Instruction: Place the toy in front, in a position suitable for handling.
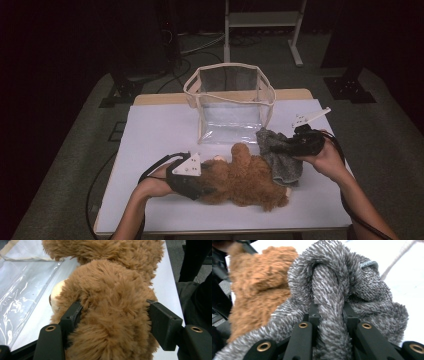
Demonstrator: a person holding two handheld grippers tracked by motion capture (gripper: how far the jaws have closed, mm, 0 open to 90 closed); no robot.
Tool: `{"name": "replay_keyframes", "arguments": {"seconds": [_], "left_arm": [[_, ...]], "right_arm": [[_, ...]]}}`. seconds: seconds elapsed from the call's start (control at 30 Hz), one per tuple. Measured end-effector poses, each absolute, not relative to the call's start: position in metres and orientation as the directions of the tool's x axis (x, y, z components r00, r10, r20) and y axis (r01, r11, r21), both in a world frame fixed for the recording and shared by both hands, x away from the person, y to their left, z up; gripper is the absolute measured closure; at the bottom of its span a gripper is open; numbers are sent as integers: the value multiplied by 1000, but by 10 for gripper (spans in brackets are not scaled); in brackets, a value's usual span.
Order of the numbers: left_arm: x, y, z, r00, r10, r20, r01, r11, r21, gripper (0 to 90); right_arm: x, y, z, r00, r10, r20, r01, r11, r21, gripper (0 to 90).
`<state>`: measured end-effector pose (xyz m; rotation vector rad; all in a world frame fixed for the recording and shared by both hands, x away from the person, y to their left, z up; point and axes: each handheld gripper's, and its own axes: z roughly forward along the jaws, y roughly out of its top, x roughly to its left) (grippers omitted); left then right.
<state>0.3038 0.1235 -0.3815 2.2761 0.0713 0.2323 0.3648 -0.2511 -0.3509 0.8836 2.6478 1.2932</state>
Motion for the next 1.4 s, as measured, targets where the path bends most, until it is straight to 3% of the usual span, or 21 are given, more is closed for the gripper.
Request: {"name": "replay_keyframes", "arguments": {"seconds": [0.23,0.5,0.83,1.13,1.3,1.4], "left_arm": [[305,123,-382,978,148,145,-14,-651,759,337],[310,122,-383,974,184,135,12,-631,776,314],[311,122,-385,969,211,126,31,-615,788,285],[319,127,-383,954,283,93,100,-599,794,107],[317,123,-387,960,267,80,100,-597,796,282],[315,122,-386,959,268,91,93,-604,792,318]], "right_arm": [[349,-244,-339,-863,479,158,418,504,756,741],[344,-253,-348,-853,486,191,444,482,755,742],[335,-197,-344,-920,368,134,341,585,736,740],[331,-214,-367,-905,372,206,392,540,745,747],[327,-221,-362,-901,391,186,388,538,749,747],[326,-226,-348,-898,410,157,377,537,755,748]]}}
